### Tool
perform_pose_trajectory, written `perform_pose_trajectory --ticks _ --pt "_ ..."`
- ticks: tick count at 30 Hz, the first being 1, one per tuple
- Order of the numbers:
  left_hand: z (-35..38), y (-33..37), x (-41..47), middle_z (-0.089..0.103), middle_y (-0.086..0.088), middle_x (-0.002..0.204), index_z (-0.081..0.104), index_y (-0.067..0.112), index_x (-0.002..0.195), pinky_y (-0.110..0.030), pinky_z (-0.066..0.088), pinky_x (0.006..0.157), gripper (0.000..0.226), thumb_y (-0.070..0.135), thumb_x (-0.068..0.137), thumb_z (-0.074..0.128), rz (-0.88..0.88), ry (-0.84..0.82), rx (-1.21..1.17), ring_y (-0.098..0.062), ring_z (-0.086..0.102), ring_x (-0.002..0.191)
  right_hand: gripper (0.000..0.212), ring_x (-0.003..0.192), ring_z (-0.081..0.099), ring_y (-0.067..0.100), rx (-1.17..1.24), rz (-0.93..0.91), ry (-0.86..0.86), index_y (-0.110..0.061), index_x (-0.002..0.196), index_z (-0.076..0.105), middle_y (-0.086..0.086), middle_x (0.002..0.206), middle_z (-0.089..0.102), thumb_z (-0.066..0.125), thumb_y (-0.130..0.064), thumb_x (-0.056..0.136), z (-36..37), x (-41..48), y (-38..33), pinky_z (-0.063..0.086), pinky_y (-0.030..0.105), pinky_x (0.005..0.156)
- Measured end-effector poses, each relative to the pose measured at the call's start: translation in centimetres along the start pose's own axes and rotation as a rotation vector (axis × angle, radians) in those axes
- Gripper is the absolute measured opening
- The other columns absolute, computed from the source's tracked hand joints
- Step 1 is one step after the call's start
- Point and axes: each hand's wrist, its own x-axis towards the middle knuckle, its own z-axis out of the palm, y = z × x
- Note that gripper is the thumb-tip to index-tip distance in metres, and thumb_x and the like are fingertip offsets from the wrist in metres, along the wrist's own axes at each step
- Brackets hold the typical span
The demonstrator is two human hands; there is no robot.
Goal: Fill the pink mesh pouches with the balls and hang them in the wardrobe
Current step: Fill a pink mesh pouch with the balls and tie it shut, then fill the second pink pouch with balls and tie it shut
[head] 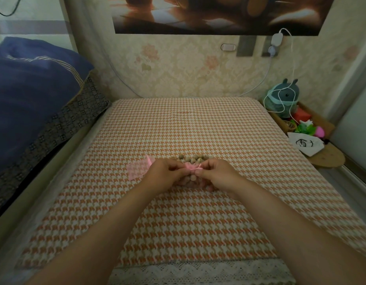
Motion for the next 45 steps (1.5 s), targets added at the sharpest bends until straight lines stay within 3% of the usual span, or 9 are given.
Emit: perform_pose_trajectory --ticks 5,9,14,20,26,30,37,42,45 --pt "-0.1 -0.3 0.1 0.073 0.007 0.078 0.08 0.017 0.083 -0.01 0.044 0.058 0.007 0.024 0.082 0.078 -0.022 0.052 0.083 0.004 0.061 0.064 0.009 0.061 0.066 0.016 -0.03 -0.016 -0.004 -0.013 0.098 0.069 0.011 0.086 0.075 0.074 -0.017 0.092 0.1 0.0 0.1 0.051 0.03 0.052" --pt "-0.6 0.2 0.0 0.071 0.006 0.073 0.079 0.017 0.088 -0.017 0.048 0.058 0.011 0.027 0.083 0.077 -0.009 0.005 0.138 0.001 0.062 0.061 0.03 0.062 0.069 0.021 -0.041 -0.091 -0.026 -0.027 0.118 0.063 0.013 0.091 0.073 0.072 -0.011 0.094 -0.1 0.0 0.0 0.053 0.03 0.048" --pt "-2.5 0.6 -0.5 0.072 0.006 0.076 0.079 0.028 0.097 -0.031 0.052 0.066 0.016 0.037 0.085 0.074 0.036 -0.115 0.342 -0.012 0.064 0.07 0.017 0.055 0.067 0.018 -0.166 -0.173 -0.012 -0.029 0.086 0.078 0.012 0.07 0.074 0.074 -0.013 0.091 -0.5 0.2 -0.1 0.059 0.038 0.058" --pt "-3.3 1.5 -0.9 0.07 -0.003 0.07 0.077 0.023 0.079 -0.037 0.052 0.063 0.01 0.032 0.085 0.074 0.057 -0.033 0.414 -0.025 0.064 0.068 0.009 0.062 0.073 0.021 -0.242 -0.145 0.018 -0.013 0.089 0.081 0.005 0.076 0.078 0.075 -0.018 0.092 -1.1 0.6 -0.2 0.06 0.041 0.067" --pt "-3.3 0.9 -0.7 0.068 0.006 0.073 0.072 0.022 0.074 -0.019 0.049 0.057 0.016 0.025 0.09 0.07 0.003 -0.049 0.345 -0.01 0.063 0.066 0.007 0.064 0.074 0.024 -0.063 0.031 -0.069 -0.011 0.094 0.077 0.01 0.084 0.078 0.071 -0.014 0.094 -1.7 0.5 0.1 0.061 0.038 0.065" --pt "-2.3 0.7 -0.5 0.065 0.0 0.078 0.065 0.021 0.074 -0.026 0.047 0.064 0.02 0.028 0.093 0.066 0.004 -0.013 0.355 -0.014 0.058 0.071 0.007 0.068 0.075 0.019 -0.109 0.024 -0.024 -0.014 0.095 0.076 0.005 0.085 0.076 0.071 -0.019 0.095 -1.1 0.8 0.3 0.062 0.034 0.062" --pt "-0.4 0.0 -0.8 0.065 0.009 0.092 0.055 0.023 0.106 -0.027 0.056 0.072 0.029 0.018 0.084 0.074 -0.03 -0.056 0.145 -0.011 0.066 0.079 0.029 0.072 0.071 0.016 -0.095 -0.022 -0.085 -0.013 0.12 0.065 0.014 0.097 0.076 0.074 -0.019 0.093 0.0 0.5 -0.1 0.058 0.034 0.057" --pt "-2.0 -0.2 -0.9 0.071 -0.001 0.088 0.06 0.021 0.099 -0.041 0.059 0.072 0.021 0.022 0.085 0.074 -0.092 0.01 0.101 -0.022 0.071 0.081 0.024 0.079 0.076 0.026 -0.057 -0.035 -0.083 -0.017 0.116 0.071 0.012 0.098 0.078 0.073 -0.026 0.094 1.8 0.5 -1.2 0.063 0.045 0.069" --pt "-4.2 -0.4 -2.0 0.073 -0.002 0.081 0.065 0.018 0.095 -0.039 0.061 0.071 0.017 0.027 0.085 0.075 -0.121 0.054 0.133 -0.019 0.072 0.074 0.033 0.088 0.076 0.029 -0.101 -0.065 -0.074 -0.02 0.127 0.064 0.008 0.106 0.075 0.07 -0.029 0.096 4.1 0.4 -2.4 0.062 0.039 0.06"
